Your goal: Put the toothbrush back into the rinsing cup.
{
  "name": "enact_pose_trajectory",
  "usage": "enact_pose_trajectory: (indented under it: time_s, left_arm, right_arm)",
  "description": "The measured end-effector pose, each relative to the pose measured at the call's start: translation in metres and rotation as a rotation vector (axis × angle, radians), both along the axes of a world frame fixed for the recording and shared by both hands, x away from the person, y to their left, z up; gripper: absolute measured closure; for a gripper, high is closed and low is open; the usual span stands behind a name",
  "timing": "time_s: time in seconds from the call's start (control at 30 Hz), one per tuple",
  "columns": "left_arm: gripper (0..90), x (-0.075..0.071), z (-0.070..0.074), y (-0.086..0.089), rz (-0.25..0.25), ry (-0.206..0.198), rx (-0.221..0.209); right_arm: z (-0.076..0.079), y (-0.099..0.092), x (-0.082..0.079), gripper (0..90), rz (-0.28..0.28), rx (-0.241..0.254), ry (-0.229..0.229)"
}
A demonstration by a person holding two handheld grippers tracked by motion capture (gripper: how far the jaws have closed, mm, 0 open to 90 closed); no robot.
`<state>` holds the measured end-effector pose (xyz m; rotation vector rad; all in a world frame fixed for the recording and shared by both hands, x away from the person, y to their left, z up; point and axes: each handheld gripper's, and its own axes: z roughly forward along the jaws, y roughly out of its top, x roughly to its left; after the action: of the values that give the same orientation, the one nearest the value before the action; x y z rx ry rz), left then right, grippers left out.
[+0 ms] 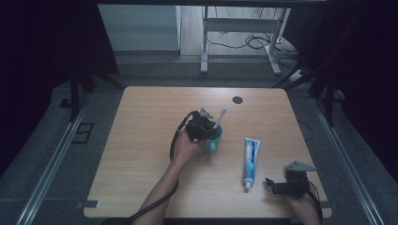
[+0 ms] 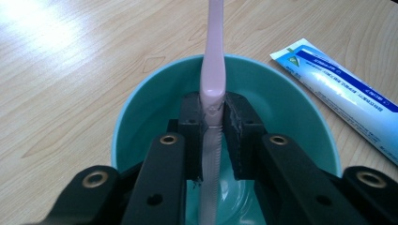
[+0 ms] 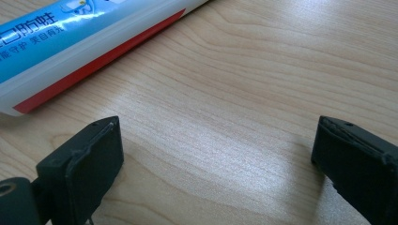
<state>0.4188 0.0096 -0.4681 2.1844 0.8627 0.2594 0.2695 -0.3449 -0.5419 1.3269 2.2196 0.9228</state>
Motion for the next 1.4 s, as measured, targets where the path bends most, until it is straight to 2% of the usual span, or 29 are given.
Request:
enact_pose_trajectory:
  time_s: [0.2, 0.47, 0.93, 1.4]
  left_arm:
    - [70.3, -0.002, 0.003, 0.000, -0.001, -0.004, -0.001]
    - [55.5, -0.005, 0.012, 0.000, 0.005, -0.033, 0.003]
    - [31.9, -0.016, 0.032, 0.004, -0.011, -0.048, -0.020]
    - [14.8, -0.030, 0.045, 0.021, -0.016, -0.061, -0.019]
  right_arm:
    - [0.000, 0.000, 0.000, 2.1, 0.000, 0.000, 0.000]
    - [0.000, 0.000, 0.000, 2.1, 0.001, 0.000, -0.001]
    - [0.000, 0.000, 0.000, 2.0, 0.001, -0.001, -0.001]
    - [0.000, 0.000, 0.000, 2.0, 0.002, -0.002, -0.002]
